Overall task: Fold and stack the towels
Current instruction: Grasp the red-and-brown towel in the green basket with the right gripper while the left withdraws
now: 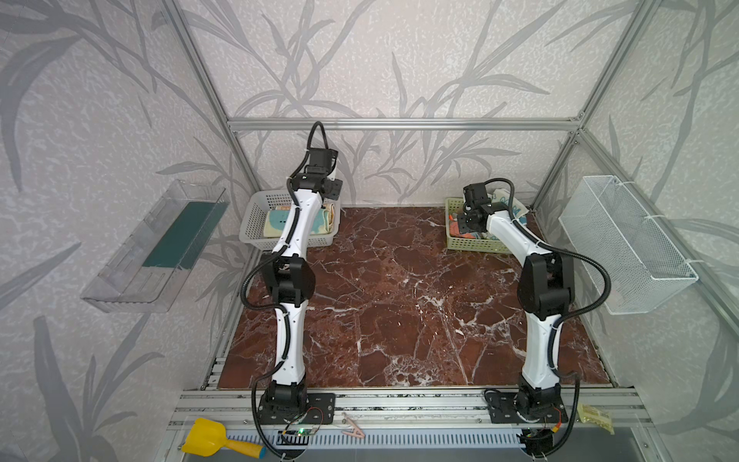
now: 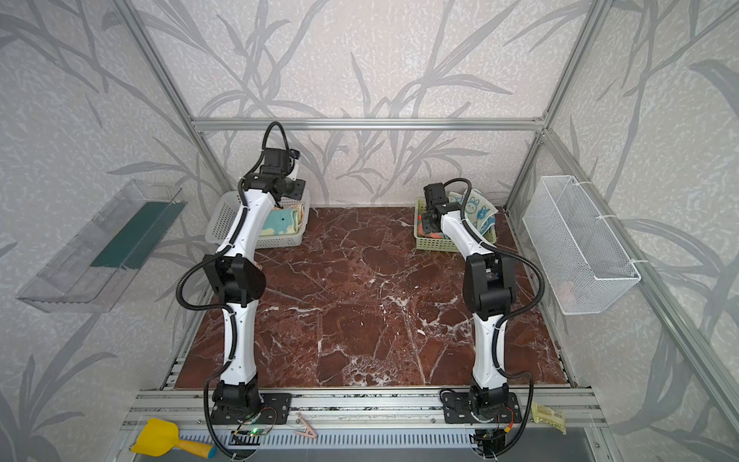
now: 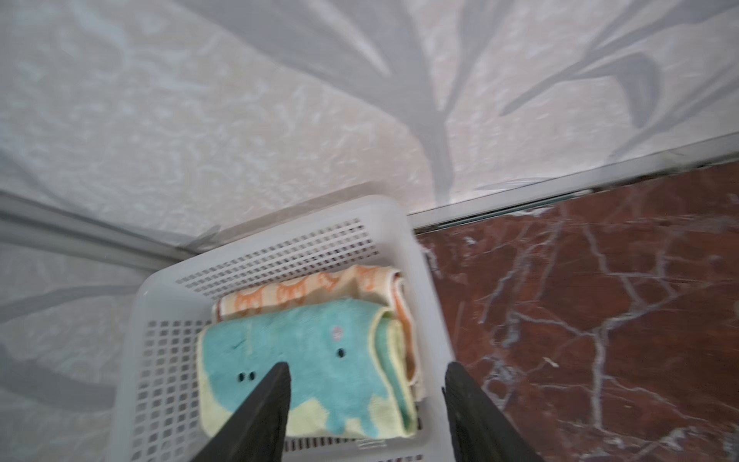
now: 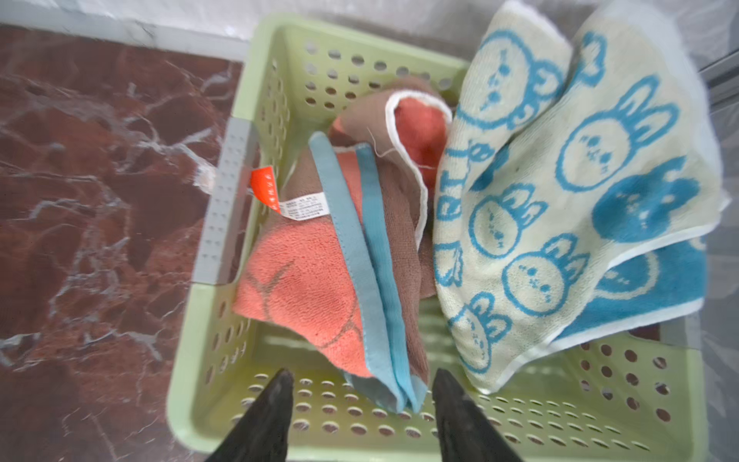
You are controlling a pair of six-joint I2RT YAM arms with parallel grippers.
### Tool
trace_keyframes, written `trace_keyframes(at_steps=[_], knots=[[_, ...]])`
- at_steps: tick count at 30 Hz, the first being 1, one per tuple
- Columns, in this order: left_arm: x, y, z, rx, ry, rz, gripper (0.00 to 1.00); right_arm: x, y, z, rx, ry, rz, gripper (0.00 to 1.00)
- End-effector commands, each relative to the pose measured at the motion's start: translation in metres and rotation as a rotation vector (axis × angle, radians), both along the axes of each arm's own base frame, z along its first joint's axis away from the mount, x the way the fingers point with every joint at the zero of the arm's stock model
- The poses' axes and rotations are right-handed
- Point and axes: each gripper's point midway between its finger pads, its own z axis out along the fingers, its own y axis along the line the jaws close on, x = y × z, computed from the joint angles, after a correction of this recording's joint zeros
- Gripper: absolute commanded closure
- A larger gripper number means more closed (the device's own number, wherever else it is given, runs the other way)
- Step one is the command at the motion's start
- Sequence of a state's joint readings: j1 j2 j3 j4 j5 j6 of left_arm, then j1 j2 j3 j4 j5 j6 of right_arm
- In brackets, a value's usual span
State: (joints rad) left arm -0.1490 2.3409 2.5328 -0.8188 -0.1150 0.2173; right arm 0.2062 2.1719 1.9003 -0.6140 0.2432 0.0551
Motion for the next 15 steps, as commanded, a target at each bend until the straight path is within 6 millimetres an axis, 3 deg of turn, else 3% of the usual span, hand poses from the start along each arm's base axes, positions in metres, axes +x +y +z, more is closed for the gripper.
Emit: trace_keyframes(at_steps=[1,4,8,9,12,15], knots=[[-0.011,-0.052,-0.015,-0.039,0.047,-0.094,0.38,-0.005,-0.006,-0.028,-0.001,0.103,-0.018,0.42],[-0.018,-0.083,-0.029,-0.052,0.082,-0.142,0.38,0.004,-0.013,-0.042,0.004,0.126,-0.028,0.42],[-0.027,-0.094,-0.042,-0.053,0.12,-0.148,0.39,0.014,-0.011,-0.042,0.013,0.133,-0.008,0.47],[-0.029,-0.093,-0.043,-0.055,0.124,-0.143,0.39,0.017,-0.01,-0.04,0.016,0.13,0.0,0.54],[-0.035,-0.09,-0.042,-0.052,0.127,-0.133,0.39,0.022,-0.006,-0.025,0.019,0.109,0.026,0.86],[-0.042,-0.086,-0.038,-0.049,0.118,-0.125,0.4,0.021,-0.005,0.005,0.016,0.066,0.042,1.0]])
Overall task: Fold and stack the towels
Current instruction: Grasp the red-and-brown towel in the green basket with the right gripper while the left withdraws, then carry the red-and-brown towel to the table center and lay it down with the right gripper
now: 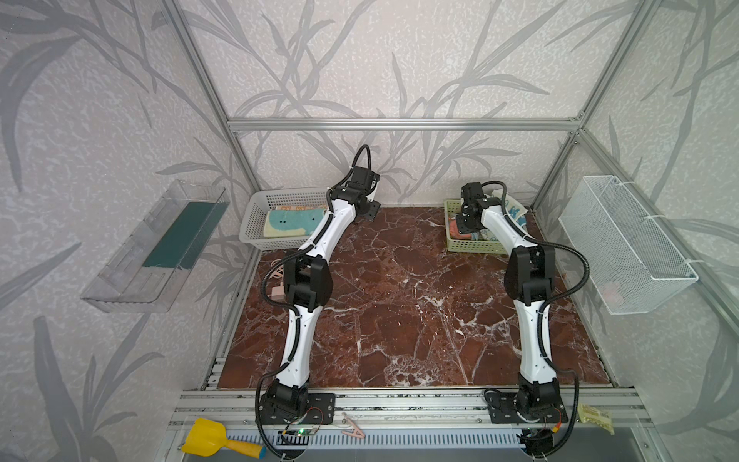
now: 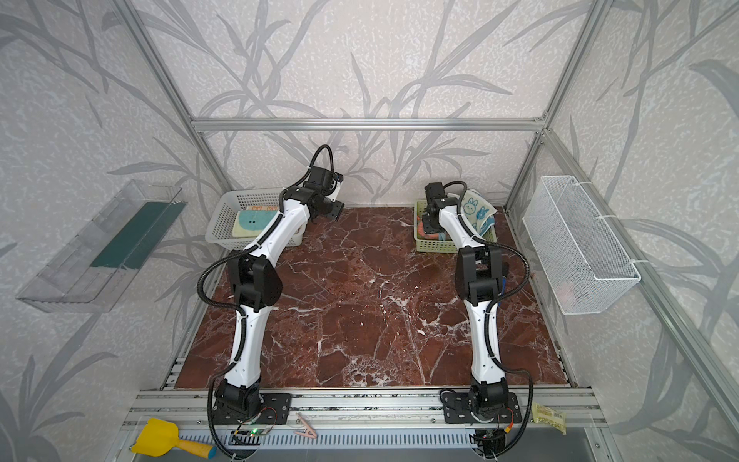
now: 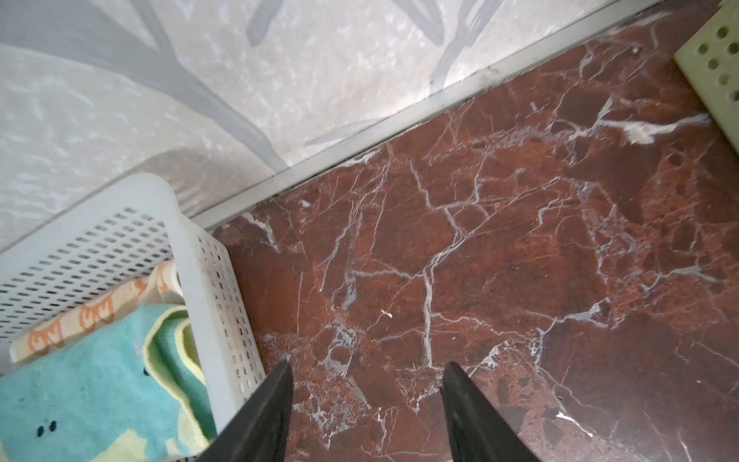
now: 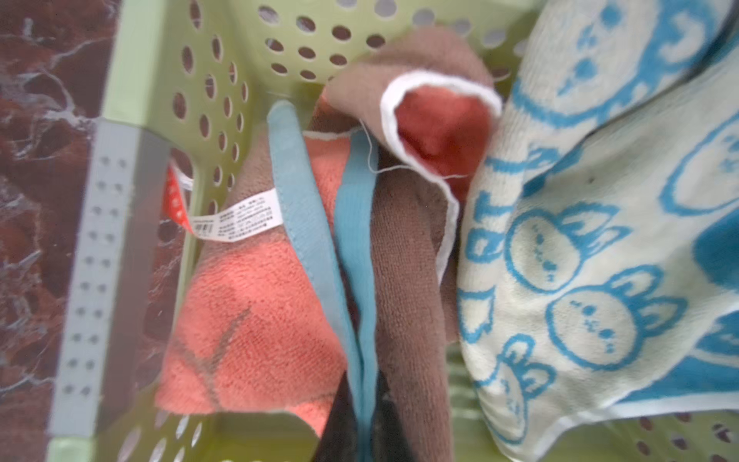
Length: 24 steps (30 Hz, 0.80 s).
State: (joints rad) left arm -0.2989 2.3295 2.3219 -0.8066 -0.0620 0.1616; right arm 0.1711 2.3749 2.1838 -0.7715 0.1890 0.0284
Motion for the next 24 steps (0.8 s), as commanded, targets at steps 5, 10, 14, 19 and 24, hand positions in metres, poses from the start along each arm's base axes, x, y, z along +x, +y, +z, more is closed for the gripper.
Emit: trace_keyframes(at_steps=[5,10,14,19,24], knots=[[-0.018,0.012,0.055,-0.042,-0.089,0.042,0.4,-0.022,0.012,0.119,-0.032,-0.192,0.065,1.0],[-0.036,0.013,0.075,-0.102,-0.117,0.061,0.4,-0.062,0.045,0.219,-0.023,-0.428,0.177,1.0],[-0.057,0.016,0.092,-0.153,-0.149,0.072,0.41,-0.114,0.074,0.287,0.0,-0.568,0.281,1.0],[-0.088,0.029,0.109,-0.206,-0.178,0.12,0.4,-0.176,0.117,0.299,0.036,-0.569,0.429,1.0],[-0.12,0.035,0.088,-0.3,-0.157,0.171,0.4,-0.23,0.181,0.212,0.313,-0.362,0.604,0.74]])
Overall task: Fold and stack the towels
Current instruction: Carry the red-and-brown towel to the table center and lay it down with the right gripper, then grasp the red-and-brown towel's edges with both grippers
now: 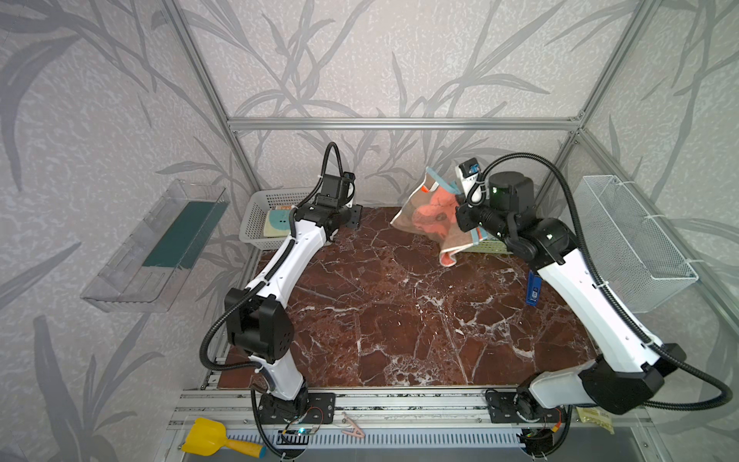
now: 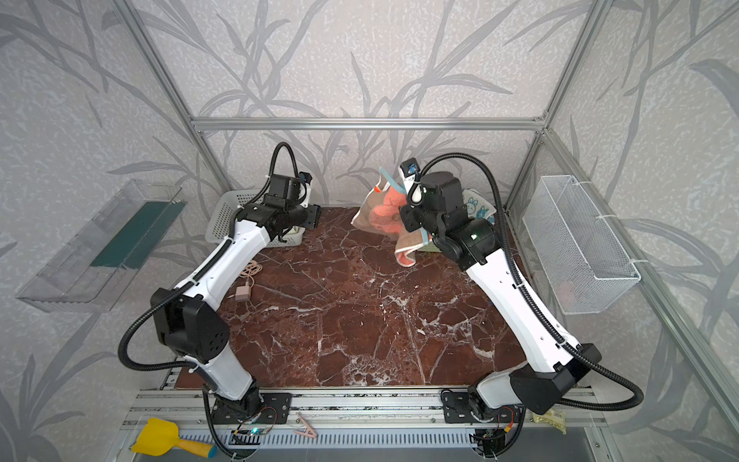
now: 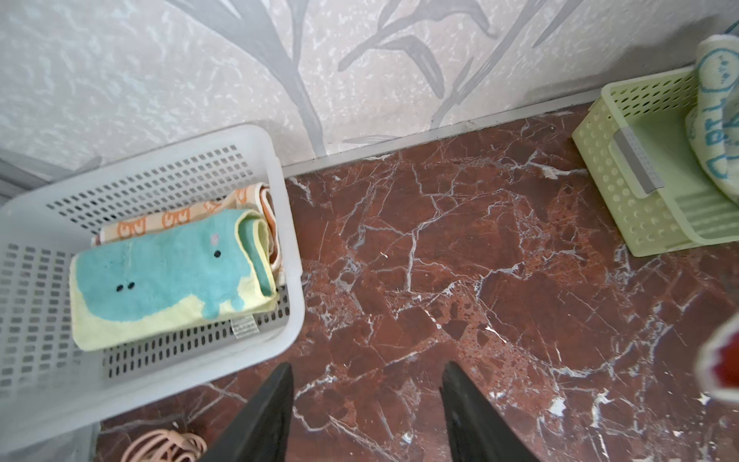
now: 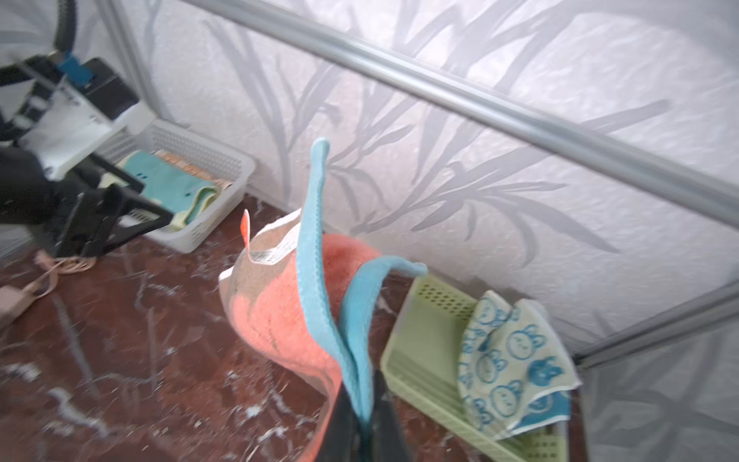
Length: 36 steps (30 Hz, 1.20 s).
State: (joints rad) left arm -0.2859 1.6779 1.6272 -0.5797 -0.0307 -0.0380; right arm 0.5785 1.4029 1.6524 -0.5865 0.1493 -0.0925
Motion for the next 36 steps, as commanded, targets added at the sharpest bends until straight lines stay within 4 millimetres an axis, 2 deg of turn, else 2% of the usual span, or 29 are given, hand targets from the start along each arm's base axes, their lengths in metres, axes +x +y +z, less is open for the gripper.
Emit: trace_keyframes(at_steps=[1,2,4,5,7,11,14,15,18,20,25,27,29,32,36], knots=[[-0.012,-0.003,-0.011,-0.108,0.011,0.028,0.4,-0.028,0.053,-0.103,0.084,0.314,0.206,0.62],[-0.017,-0.005,-0.021,-0.125,0.044,0.025,0.4,-0.043,0.066,-0.126,0.108,0.395,0.262,0.52],[-0.03,-0.01,-0.038,-0.155,0.109,0.009,0.4,-0.07,0.081,-0.163,0.104,0.495,0.32,0.47],[-0.038,-0.016,-0.046,-0.167,0.14,-0.03,0.4,-0.082,0.082,-0.176,0.093,0.521,0.335,0.46],[-0.051,-0.021,-0.061,-0.202,0.195,-0.048,0.4,-0.094,0.077,-0.185,0.096,0.538,0.33,0.45],[-0.083,-0.039,-0.095,-0.271,0.287,-0.073,0.43,-0.087,0.035,-0.193,0.085,0.507,0.152,0.44],[-0.107,-0.064,-0.118,-0.278,0.338,-0.121,0.44,-0.076,0.004,-0.219,0.147,0.589,0.0,0.46],[-0.114,-0.074,-0.127,-0.276,0.356,-0.142,0.44,-0.074,-0.003,-0.23,0.168,0.62,-0.036,0.46],[-0.128,-0.104,-0.142,-0.274,0.399,-0.208,0.45,-0.074,-0.005,-0.26,0.192,0.701,-0.069,0.47],[-0.131,-0.114,-0.148,-0.261,0.425,-0.231,0.45,-0.076,-0.003,-0.276,0.18,0.758,-0.071,0.47],[-0.119,-0.117,-0.164,-0.239,0.458,-0.194,0.45,-0.081,-0.008,-0.312,0.115,0.851,-0.114,0.47],[-0.113,-0.123,-0.164,-0.243,0.456,-0.214,0.45,-0.08,-0.013,-0.322,0.097,0.858,-0.133,0.47],[-0.11,-0.132,-0.164,-0.254,0.468,-0.244,0.5,-0.079,-0.02,-0.333,0.082,0.875,-0.156,0.48],[-0.113,-0.146,-0.169,-0.227,0.488,-0.29,0.53,-0.078,-0.028,-0.347,0.068,0.906,-0.184,0.5],[-0.127,-0.154,-0.188,-0.163,0.525,-0.315,0.53,-0.082,-0.03,-0.361,0.053,0.946,-0.192,0.51]])
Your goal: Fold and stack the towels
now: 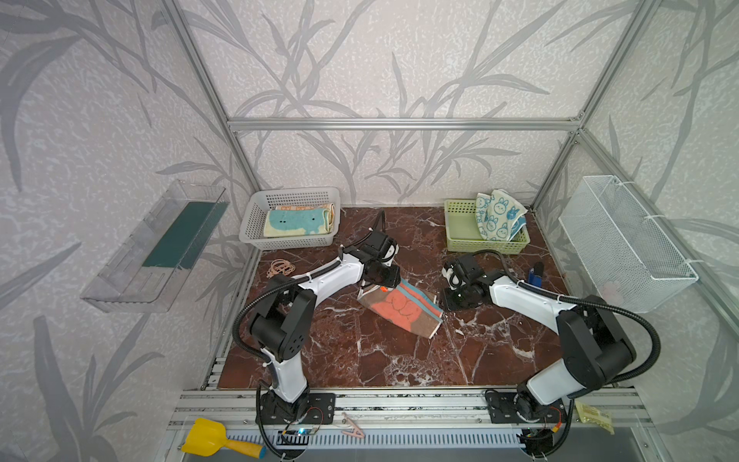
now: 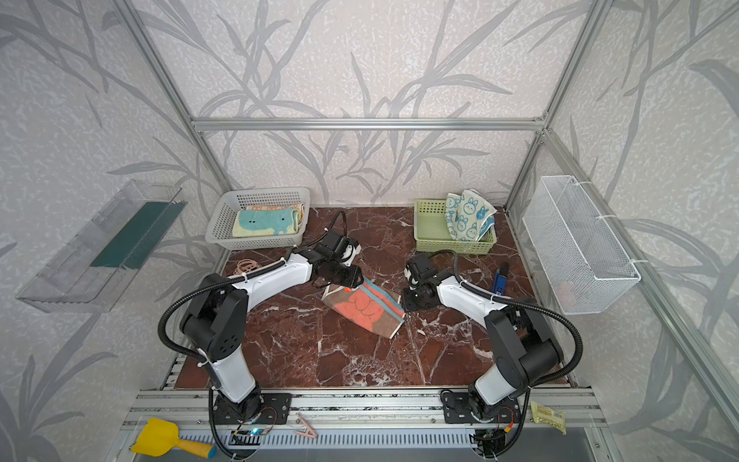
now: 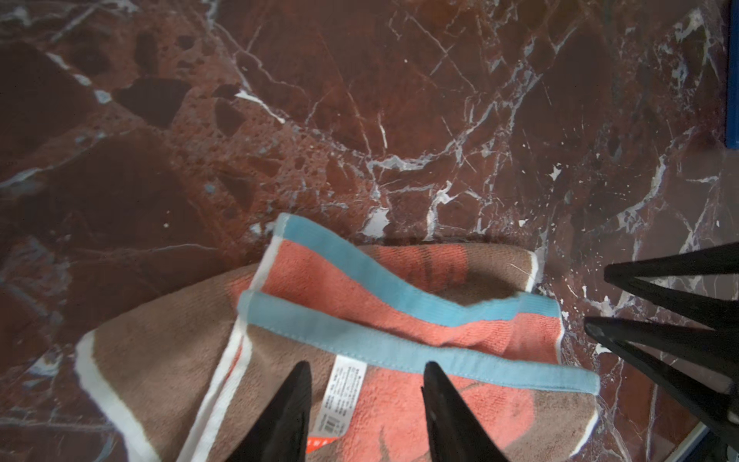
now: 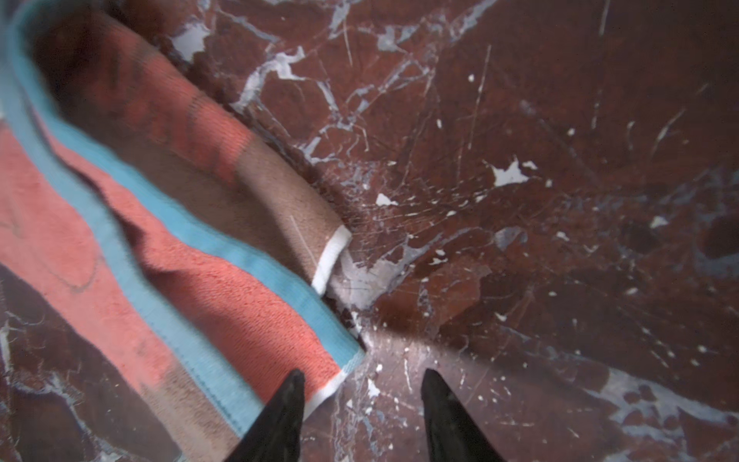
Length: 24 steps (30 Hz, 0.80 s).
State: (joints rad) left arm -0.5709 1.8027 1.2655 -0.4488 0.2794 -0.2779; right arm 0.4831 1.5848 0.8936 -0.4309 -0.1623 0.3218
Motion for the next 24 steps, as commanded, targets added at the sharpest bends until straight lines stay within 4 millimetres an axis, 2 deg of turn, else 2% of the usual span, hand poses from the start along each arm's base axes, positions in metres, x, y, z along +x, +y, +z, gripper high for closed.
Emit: trace_keyframes(at_steps=[1,8,12,13,14,16,18,20,21,24], knots=[[-0.014,-0.006,-0.014,0.045,0.029,-0.043,0.53,-0.003,-0.002,-0.011,-0.004,0.028,-0.006,0.52],[-0.041,0.0,-0.043,0.076,0.081,-0.028,0.54,-0.015,0.014,-0.026,0.057,0.086,-0.004,0.49],[-0.05,0.004,-0.049,0.069,0.1,-0.007,0.54,-0.025,0.029,-0.035,-0.004,0.099,0.057,0.49],[-0.05,0.004,-0.048,0.07,0.098,-0.003,0.54,-0.027,0.031,-0.039,-0.018,0.107,0.065,0.52],[-0.051,0.006,-0.047,0.072,0.092,0.0,0.54,-0.029,0.032,-0.046,-0.031,0.124,0.071,0.61],[-0.051,0.011,-0.041,0.079,0.069,0.01,0.54,-0.027,0.032,-0.049,-0.04,0.119,0.068,0.86],[-0.055,0.02,-0.036,0.094,0.05,0.019,0.54,-0.021,0.026,-0.044,-0.075,0.078,0.066,1.0],[-0.064,0.033,-0.034,0.12,0.043,0.028,0.54,-0.013,0.018,-0.035,-0.12,0.032,0.065,1.0],[-0.071,0.041,-0.036,0.138,0.044,0.033,0.54,-0.007,0.015,-0.023,-0.13,-0.01,0.065,1.0],[-0.096,0.071,-0.048,0.194,0.061,0.069,0.54,0.003,0.007,-0.009,-0.162,-0.062,0.065,1.0]])
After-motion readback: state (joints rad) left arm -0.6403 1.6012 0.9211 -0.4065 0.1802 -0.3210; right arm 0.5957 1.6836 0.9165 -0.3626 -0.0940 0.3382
